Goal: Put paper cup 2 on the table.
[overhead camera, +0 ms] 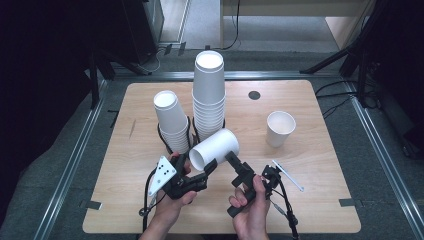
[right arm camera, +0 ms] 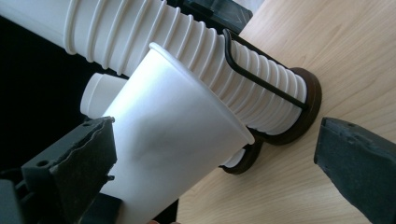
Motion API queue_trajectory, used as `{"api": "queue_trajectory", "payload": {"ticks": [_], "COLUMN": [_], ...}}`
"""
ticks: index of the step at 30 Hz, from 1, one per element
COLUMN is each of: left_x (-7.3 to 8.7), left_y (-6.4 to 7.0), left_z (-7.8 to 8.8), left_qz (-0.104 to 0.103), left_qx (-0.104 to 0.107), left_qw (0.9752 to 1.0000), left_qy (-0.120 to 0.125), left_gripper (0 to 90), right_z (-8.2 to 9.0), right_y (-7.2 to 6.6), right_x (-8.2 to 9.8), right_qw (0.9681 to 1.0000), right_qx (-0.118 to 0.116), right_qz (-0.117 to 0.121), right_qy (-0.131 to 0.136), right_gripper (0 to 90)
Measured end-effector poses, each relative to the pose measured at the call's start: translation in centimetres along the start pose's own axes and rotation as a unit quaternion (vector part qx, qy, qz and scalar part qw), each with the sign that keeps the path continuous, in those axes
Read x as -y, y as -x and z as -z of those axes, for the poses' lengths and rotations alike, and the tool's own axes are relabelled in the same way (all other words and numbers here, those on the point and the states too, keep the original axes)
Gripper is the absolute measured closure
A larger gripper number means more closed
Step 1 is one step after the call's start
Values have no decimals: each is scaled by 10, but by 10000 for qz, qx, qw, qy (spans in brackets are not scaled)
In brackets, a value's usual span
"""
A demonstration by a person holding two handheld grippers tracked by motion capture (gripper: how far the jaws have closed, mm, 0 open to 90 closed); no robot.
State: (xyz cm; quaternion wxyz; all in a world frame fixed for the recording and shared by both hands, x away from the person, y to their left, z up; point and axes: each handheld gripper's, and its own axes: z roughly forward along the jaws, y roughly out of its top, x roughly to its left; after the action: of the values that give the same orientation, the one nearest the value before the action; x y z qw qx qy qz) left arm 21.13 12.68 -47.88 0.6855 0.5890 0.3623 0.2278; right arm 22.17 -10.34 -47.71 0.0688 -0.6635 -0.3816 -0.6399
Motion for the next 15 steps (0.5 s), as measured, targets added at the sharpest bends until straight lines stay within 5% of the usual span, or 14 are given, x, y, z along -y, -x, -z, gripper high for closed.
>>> {"api": "queue_trajectory", "payload": {"ticks": [7, 15], "left_x": [1, 4], "left_y": [2, 4], "left_z": [-1, -3], "left_qz": [-48, -112], "left_qx": [8, 16], "left_qw": [10000, 9999], "left_qy": [-20, -70], "left_gripper": [245, 245], "right_z": [-3, -6], "right_y": [0, -1], "right_x": [0, 2], "right_qw": [9982, 9911], "right_qx": [-77, -281], "right_qz": [-597, -1290], "right_qy": [-64, -164], "right_gripper": [0, 0]}}
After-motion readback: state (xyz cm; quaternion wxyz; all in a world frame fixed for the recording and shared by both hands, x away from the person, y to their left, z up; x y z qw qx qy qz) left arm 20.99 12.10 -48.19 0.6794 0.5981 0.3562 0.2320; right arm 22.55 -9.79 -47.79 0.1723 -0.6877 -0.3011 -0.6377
